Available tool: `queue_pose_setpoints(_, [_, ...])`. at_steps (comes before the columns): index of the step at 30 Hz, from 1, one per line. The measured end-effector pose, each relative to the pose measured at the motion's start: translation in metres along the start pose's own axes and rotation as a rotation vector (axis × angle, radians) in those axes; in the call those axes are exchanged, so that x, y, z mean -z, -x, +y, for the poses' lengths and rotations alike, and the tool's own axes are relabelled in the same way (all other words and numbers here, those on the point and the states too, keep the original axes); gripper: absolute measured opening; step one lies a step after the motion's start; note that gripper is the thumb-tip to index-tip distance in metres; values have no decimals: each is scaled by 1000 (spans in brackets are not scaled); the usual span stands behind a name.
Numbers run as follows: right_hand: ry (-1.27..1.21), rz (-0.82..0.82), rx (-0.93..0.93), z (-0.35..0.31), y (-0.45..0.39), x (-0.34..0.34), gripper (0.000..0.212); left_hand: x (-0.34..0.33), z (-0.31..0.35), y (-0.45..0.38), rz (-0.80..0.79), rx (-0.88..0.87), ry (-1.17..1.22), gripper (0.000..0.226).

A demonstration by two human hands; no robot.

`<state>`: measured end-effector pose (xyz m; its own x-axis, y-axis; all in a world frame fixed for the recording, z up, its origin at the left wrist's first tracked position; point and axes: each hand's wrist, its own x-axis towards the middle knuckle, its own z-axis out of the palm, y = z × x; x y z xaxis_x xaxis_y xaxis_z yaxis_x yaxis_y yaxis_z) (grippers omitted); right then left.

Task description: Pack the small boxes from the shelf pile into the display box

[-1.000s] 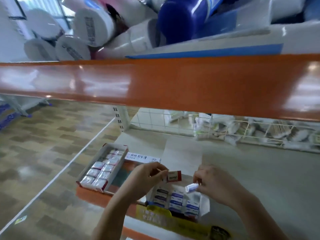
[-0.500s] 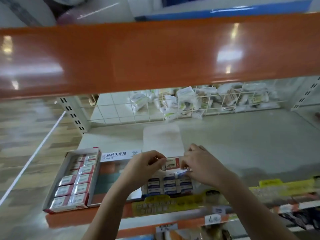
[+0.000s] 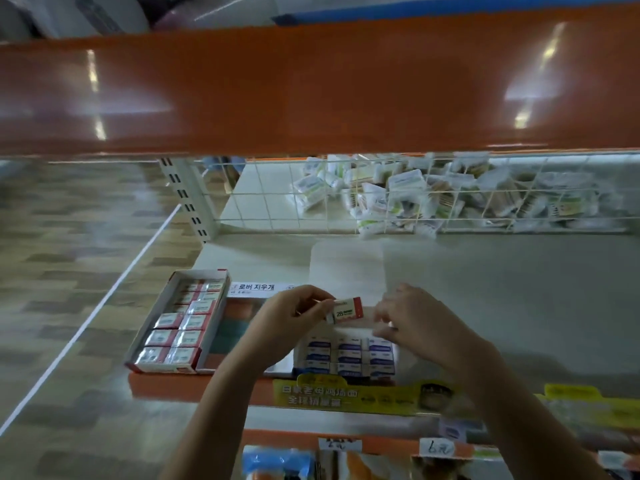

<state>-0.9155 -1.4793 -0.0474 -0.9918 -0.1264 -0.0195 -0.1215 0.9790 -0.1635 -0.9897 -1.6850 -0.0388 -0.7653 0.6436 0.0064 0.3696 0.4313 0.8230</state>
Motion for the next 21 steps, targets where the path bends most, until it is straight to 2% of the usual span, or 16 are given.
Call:
queue_pose_setpoints(7, [-56,132,68,-22,-20,23,27,53,-35,31,189,8,10,16])
queue_pose_setpoints(13, [-106,115,131,-85,-53,22,26,112,-81,48,319,42,12,19])
queue_pose_setpoints(18, [-82,92,108,-132,-87,6,29,156,-110,46,312,70,-153,26])
queue_pose_setpoints(21, [-80,81,65,-155,-110,-9,29,176,-130,42,277,109,-289,12])
